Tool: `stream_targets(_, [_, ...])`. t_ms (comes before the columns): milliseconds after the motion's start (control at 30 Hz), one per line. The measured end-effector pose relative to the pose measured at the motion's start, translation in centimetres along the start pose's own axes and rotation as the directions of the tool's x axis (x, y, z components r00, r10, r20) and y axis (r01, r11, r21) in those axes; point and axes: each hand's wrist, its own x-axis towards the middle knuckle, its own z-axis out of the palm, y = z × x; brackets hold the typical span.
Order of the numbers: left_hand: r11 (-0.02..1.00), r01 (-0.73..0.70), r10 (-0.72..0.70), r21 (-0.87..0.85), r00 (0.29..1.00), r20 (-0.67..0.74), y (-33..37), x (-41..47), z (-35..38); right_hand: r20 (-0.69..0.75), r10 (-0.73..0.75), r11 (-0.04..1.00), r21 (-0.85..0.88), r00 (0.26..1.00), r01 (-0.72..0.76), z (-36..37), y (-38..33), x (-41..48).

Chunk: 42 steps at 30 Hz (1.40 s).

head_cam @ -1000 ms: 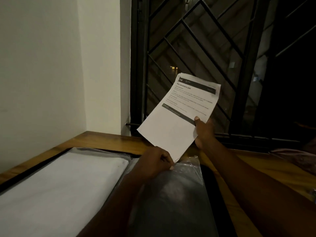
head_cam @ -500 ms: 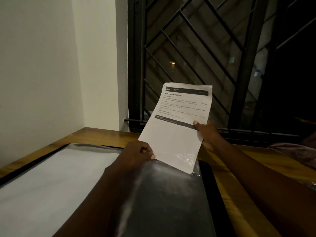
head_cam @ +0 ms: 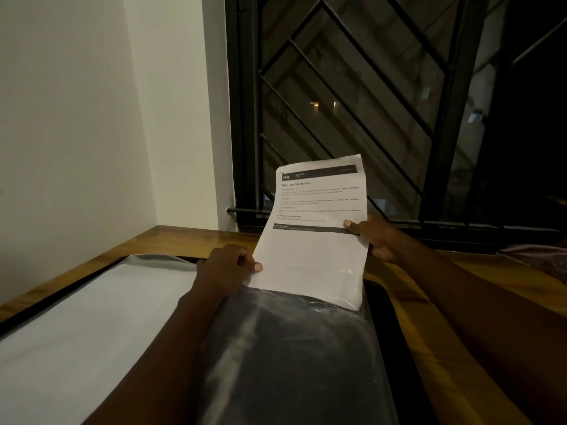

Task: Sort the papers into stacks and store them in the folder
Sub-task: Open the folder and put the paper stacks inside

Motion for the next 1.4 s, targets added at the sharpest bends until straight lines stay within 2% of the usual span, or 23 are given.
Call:
stream_targets(67, [0.998,0.009,-0.008,0.057,1.0,-0.031,0.5,0.0,0.2,0.074,0.052,0.998,-0.031,0.996,-0.05,0.3,0.8,0.0])
stream_targets(167, [0.99,-0.019,0.017,0.139,1.0,0.019,1.7,-0.3,0.5,0.196,0.143,0.984,-0.13,0.97,-0.118,0.9,2.0,-0.3])
stream_targets(267, [0.983,-0.082,0.07,0.167,0.994,0.08,3.3,-0.8,1.4,0.139,0.159,0.974,-0.186,0.977,-0.132,1.4,2.9,-0.3])
stream_targets(433, [0.97,-0.193,0.174,0.15,0.976,0.134,6.9,-1.9,3.7,0.005,0.072,0.994,-0.084,0.997,-0.071,1.9,3.3,0.6])
stream_targets(533, [0.975,-0.202,0.185,0.096,0.97,0.158,7.9,-1.9,4.3,-0.1,0.034,0.98,-0.191,0.994,-0.052,1.9,3.0,0.7])
stream_targets(600, [0.975,-0.217,0.206,0.054,0.966,0.158,7.8,-1.7,4.2,-0.098,0.057,0.963,-0.258,0.994,-0.08,1.6,3.1,0.9])
stream_targets(667, [0.965,-0.26,0.253,0.03,0.957,0.138,7.9,-1.5,3.6,-0.043,0.083,0.955,-0.281,0.996,-0.092,1.4,2.9,0.9])
stream_targets(733, [0.948,-0.316,0.31,0.046,0.945,0.107,8.4,-1.2,2.9,0.071,0.129,0.964,-0.243,0.989,-0.108,1.0,2.7,0.9])
stream_targets(833, [0.936,-0.339,0.33,0.093,0.939,0.1,8.9,-0.8,2.5,0.35,0.236,0.971,-0.111,0.907,-0.211,0.1,2.6,0.5])
stream_targets(900, [0.948,-0.314,0.305,0.058,0.943,0.13,8.6,-0.9,3.1,0.425,0.274,0.961,-0.151,0.863,-0.231,-0.3,2.4,0.5])
stream_targets(1000, [0.955,-0.295,0.289,0.037,0.95,0.115,8.1,-1.4,4.4,0.375,0.242,0.938,-0.325,0.895,-0.118,0.0,2.3,0.8])
stream_targets(1133, [0.96,-0.279,0.273,0.034,0.954,0.12,8.1,-1.3,4.6,0.116,0.064,0.979,-0.198,0.991,-0.04,1.1,2.5,1.5])
stream_targets(1200, [0.961,-0.276,0.271,0.031,0.955,0.124,8.1,-1.2,4.6,0.03,-0.013,0.971,-0.237,0.999,0.02,1.6,2.5,1.5])
stream_targets(1300, [0.959,-0.282,0.278,0.029,0.955,0.106,8.1,-1.0,4.4,0.062,-0.054,0.937,-0.343,0.997,0.073,1.9,2.4,1.4])
stream_targets(1400, [0.957,-0.291,0.29,0.005,0.954,0.077,8.1,-0.9,4.3,0.206,0.061,0.932,-0.362,0.977,0.018,0.9,2.0,0.8])
